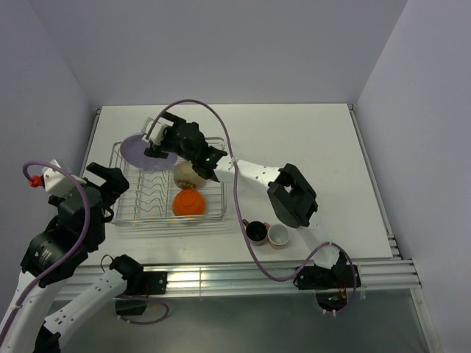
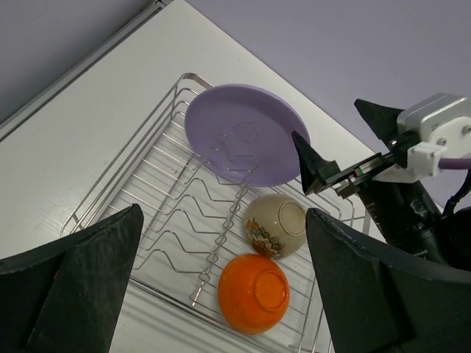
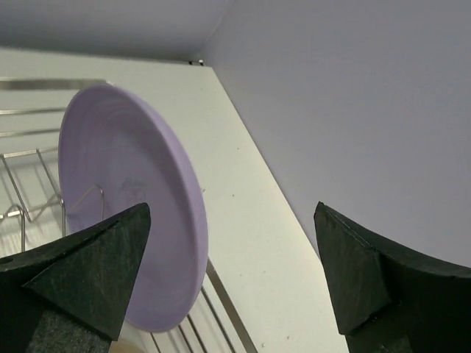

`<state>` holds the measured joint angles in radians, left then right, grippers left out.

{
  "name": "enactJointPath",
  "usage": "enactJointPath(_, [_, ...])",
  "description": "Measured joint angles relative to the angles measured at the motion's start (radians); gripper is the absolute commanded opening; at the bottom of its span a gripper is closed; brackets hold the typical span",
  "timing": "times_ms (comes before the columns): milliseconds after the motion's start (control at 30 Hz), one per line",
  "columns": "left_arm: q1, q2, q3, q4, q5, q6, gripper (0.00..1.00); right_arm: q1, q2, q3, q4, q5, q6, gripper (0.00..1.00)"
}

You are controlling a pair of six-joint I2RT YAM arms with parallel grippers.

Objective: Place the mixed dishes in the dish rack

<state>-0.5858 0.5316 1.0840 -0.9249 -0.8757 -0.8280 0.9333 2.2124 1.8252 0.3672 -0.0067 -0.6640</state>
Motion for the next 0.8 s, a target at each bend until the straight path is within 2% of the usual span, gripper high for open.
enactJointPath(100, [0.0, 0.0, 0.0, 0.0, 0.015, 0.0, 0.99, -0.002, 0.0, 0.02, 0.003, 0.027, 0.04, 1.0])
enactJointPath(267, [0.0, 0.002, 0.006, -0.001, 0.053, 0.004, 0.99, -0.003, -0.024, 0.005, 0.019, 0.181, 0.119, 1.0])
enactJointPath(433, [0.0, 0.036, 0.027, 0.0, 0.145, 0.031, 0.98, -0.005, -0.216, -0.146, -0.058, 0.433, 0.283, 1.0])
enactJointPath(600, [0.0, 0.085, 0.022, 0.025, 0.3, 0.045, 0.97, -0.016, -0.519, -0.218, -0.412, 0.631, 0.613, 0.99])
enactJointPath(700, [0.0, 0.094, -0.007, 0.079, 0.426, 0.045, 0.95, -0.027, -0.687, -0.22, -0.66, 0.65, 0.859, 0.89])
enactJointPath(800, [0.0, 0.117, -0.056, 0.147, 0.573, 0.032, 0.91, -0.031, -0.809, -0.273, -0.877, 0.619, 1.081, 0.86])
